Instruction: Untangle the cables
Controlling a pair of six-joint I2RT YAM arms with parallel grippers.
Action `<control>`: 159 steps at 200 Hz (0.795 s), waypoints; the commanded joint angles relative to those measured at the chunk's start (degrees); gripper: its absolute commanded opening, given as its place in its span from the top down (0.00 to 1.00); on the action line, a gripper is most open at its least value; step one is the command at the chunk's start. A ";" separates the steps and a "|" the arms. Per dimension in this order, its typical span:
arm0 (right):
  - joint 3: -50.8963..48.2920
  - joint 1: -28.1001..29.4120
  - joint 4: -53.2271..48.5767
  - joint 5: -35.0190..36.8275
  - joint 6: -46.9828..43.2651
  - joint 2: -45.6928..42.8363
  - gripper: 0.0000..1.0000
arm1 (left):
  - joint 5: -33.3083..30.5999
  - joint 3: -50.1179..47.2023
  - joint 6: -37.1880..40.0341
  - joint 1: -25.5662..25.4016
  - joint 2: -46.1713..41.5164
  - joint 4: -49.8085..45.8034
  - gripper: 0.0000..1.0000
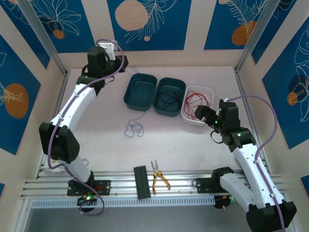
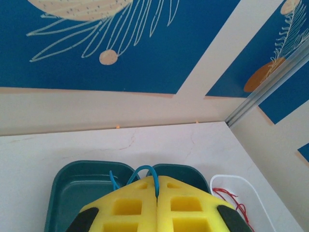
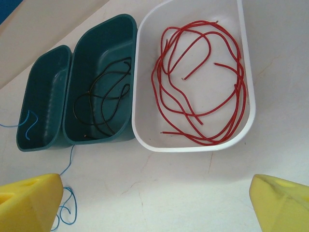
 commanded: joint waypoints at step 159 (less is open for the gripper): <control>2.37 1.32 -4.48 0.11 1.15 -2.29 0.01 | -20.19 7.13 11.64 -7.22 20.87 -10.34 1.00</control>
